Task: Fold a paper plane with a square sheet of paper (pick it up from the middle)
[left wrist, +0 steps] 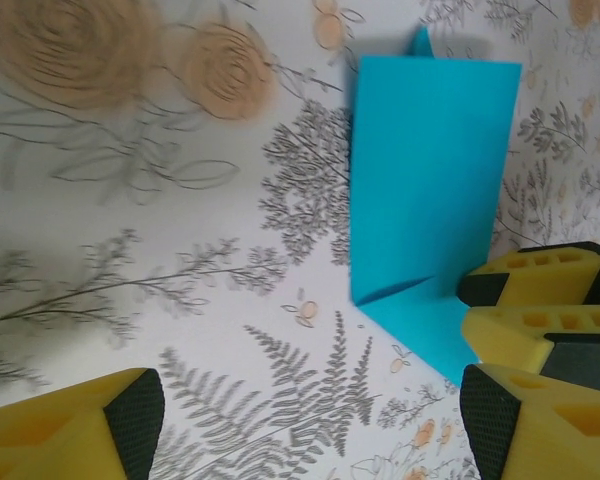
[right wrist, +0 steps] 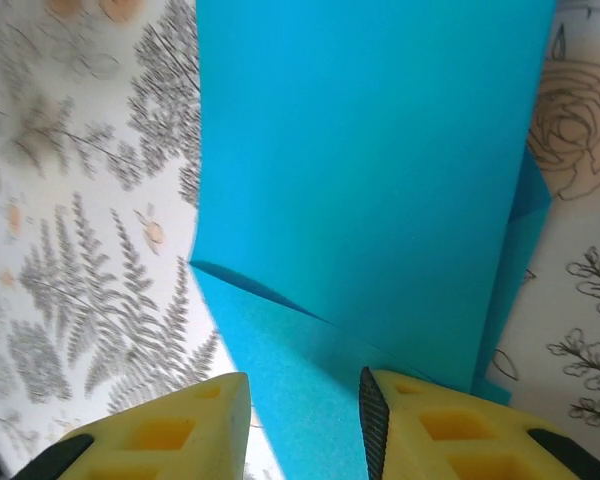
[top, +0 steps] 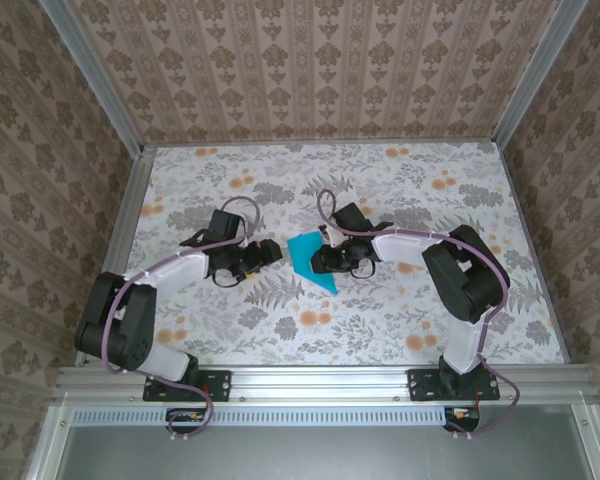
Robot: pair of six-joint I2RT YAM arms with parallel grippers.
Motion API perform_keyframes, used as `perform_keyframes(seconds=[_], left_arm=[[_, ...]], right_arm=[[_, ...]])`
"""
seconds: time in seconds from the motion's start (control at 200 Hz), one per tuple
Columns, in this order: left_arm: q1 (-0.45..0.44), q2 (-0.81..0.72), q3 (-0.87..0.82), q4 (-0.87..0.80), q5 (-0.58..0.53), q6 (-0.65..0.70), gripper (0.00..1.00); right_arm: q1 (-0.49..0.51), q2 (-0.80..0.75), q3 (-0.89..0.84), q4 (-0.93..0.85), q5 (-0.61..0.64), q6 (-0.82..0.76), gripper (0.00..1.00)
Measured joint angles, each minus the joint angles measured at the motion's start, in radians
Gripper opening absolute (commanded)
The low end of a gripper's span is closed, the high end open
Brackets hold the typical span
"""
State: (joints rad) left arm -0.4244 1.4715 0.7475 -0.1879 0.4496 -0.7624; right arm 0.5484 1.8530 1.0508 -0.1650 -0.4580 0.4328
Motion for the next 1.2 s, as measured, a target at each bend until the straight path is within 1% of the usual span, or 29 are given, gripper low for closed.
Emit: perform_keyframes(seconds=[0.13, 0.37, 0.605, 0.68, 0.78, 1.2], left_arm=[[-0.032, 0.021, 0.0, 0.034, -0.003, -0.031, 0.8], [-0.081, 0.075, 0.0, 0.083, 0.0, -0.069, 0.77], [-0.112, 0.113, 0.0, 0.16, 0.026, -0.112, 0.65], [-0.121, 0.126, 0.0, 0.188, 0.035, -0.126, 0.6], [-0.132, 0.153, 0.0, 0.228, 0.054, -0.145, 0.57], [-0.159, 0.222, 0.015, 0.293, 0.083, -0.181, 0.53]], right_arm=[[-0.01, -0.005, -0.008, 0.062, -0.022, 0.057, 0.35], [-0.029, -0.005, -0.013, 0.094, -0.01, 0.099, 0.33], [-0.04, 0.008, -0.028, 0.096, 0.01, 0.121, 0.3], [-0.041, 0.017, -0.033, 0.097, 0.016, 0.122, 0.29], [-0.043, 0.024, -0.045, 0.103, 0.02, 0.124, 0.28], [-0.065, 0.024, -0.076, 0.171, -0.004, 0.158, 0.28]])
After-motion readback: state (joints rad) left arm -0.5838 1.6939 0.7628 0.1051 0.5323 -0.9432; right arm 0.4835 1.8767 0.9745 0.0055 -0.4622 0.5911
